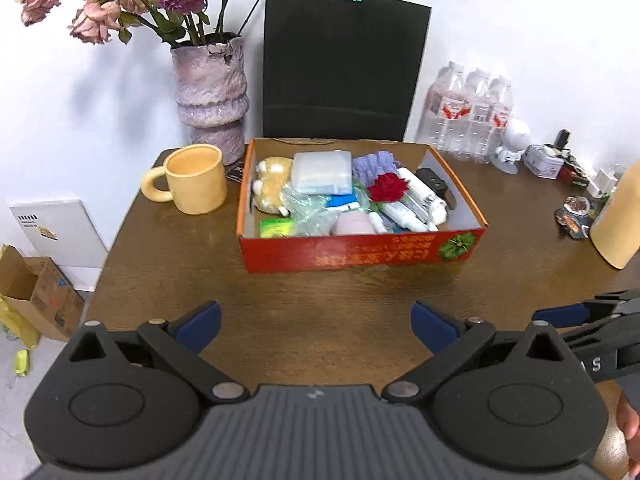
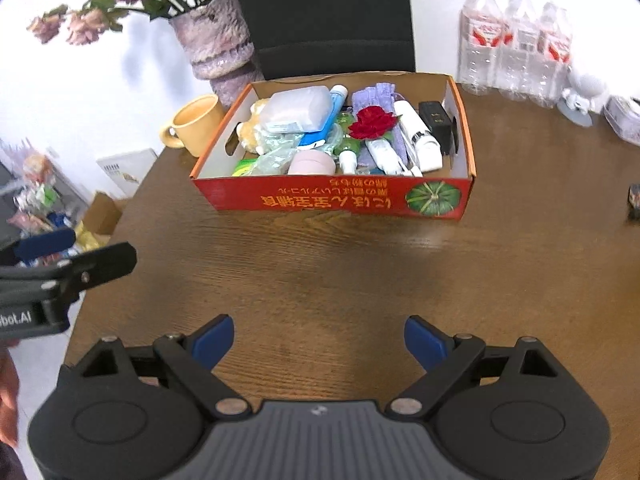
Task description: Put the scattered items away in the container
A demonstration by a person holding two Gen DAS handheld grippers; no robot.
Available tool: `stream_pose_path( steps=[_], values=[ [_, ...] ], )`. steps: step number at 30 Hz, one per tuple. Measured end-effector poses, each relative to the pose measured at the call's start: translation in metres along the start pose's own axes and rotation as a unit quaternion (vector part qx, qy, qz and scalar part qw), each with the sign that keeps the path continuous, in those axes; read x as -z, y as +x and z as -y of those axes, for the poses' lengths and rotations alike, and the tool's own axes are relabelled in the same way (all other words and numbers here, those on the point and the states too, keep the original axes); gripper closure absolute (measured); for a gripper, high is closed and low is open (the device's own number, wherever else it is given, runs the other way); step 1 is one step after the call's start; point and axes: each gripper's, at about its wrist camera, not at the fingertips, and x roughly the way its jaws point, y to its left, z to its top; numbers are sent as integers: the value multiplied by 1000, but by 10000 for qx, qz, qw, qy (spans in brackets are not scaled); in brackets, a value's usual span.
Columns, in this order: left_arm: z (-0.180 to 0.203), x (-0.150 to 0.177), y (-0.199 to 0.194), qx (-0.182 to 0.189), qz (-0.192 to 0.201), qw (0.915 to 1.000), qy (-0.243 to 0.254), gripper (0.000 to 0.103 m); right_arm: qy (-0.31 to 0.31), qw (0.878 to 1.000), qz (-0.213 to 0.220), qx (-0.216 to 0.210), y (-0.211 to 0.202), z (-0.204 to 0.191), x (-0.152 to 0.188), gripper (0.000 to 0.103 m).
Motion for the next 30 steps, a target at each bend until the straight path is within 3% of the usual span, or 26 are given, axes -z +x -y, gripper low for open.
stream_pose_path(
  steps=[3,7,10,15,18,22,30],
  values=[
    [3,23,7,-81,171,9998,97,0,42,9995,268,133,1,3,18,3],
    [1,63,16,-406,410,9983,43,0,-16,9956,844,400,8,5,53,3],
    [0,97,18,-378,627,9973,21,0,-75,9905,1297,460,17,7,85,3],
    [0,138,24,-471,909,9947,-1,0,-149,9827,1695,730,35,13,130,3],
    [1,154,36,-410,837,9956,-100,0,-17,9791,1924,663,41,16,149,3],
    [3,173,51,-331,667,9970,-203,0,-57,9777,2028,545,48,14,163,2],
    [11,186,57,-381,598,9975,-39,0,-16,9778,1967,719,64,12,179,0]
  ],
)
